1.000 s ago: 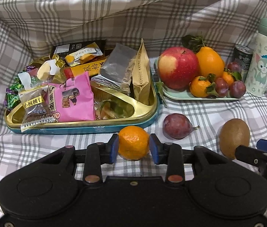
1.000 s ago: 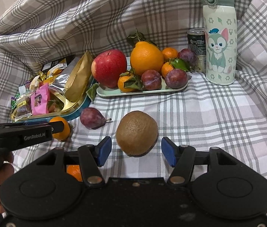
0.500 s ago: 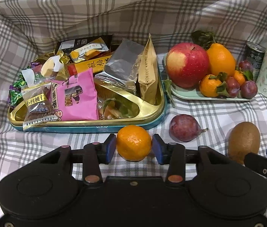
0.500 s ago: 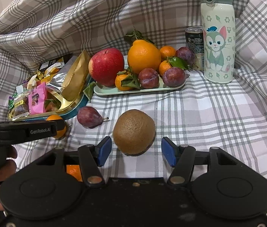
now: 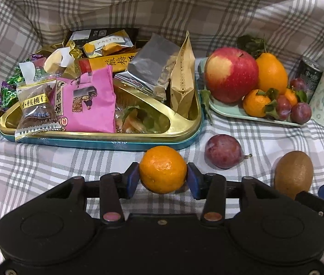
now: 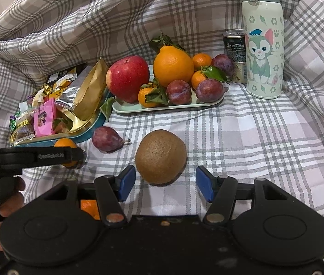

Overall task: Organize fruits
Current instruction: 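Grasp a tangerine with the left gripper while the right grasps a brown kiwi, then carry the tangerine and kiwi back over the gold tray with both grippers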

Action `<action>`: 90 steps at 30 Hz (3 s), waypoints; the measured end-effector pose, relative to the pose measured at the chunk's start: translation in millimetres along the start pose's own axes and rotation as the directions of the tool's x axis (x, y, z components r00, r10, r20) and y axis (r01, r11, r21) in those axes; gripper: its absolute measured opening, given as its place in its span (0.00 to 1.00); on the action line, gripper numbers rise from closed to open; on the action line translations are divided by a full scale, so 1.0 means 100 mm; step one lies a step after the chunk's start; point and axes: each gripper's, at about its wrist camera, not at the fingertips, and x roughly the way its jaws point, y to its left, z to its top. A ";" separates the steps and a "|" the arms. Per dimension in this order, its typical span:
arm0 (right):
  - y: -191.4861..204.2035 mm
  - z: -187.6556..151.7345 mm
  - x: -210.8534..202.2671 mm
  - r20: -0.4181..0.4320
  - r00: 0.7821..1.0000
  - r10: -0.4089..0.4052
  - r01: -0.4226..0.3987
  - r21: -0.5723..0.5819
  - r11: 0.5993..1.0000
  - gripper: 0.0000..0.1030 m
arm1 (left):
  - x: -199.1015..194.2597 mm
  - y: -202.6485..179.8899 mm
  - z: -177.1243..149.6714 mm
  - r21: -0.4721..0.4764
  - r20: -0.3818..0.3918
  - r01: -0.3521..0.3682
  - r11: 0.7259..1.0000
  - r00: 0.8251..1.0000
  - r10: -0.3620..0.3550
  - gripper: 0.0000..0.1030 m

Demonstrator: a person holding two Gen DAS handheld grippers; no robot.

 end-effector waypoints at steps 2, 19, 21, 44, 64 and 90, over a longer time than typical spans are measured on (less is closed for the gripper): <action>0.00 -0.01 0.01 -0.004 1.000 -0.003 0.003 0.001 1.000 0.61 | -0.02 0.03 -0.01 -0.004 0.010 0.016 1.000 1.000 -0.015 0.52; -0.02 -0.01 -0.07 0.022 1.000 0.022 -0.023 0.008 1.000 0.61 | -0.07 0.05 -0.05 -0.019 0.029 0.003 1.000 1.000 -0.003 0.50; -0.02 -0.01 -0.09 0.034 0.999 0.023 -0.023 0.003 1.000 0.61 | -0.15 0.05 -0.10 0.001 0.044 -0.007 1.000 0.999 0.007 0.50; 0.11 0.10 0.22 0.029 0.999 -0.030 0.029 0.044 0.999 0.61 | -0.61 0.16 -0.50 0.079 0.000 0.039 0.996 0.999 -0.040 0.50; 0.34 -0.02 0.12 0.030 0.999 -0.032 0.035 -0.091 0.995 0.57 | -0.85 0.22 -0.61 0.081 0.011 0.040 0.996 0.999 -0.041 0.50; 0.88 -0.71 -1.07 0.016 0.984 0.176 -0.167 -0.236 0.957 0.57 | -1.70 0.37 -1.29 0.050 0.015 0.010 0.999 1.000 -0.011 0.50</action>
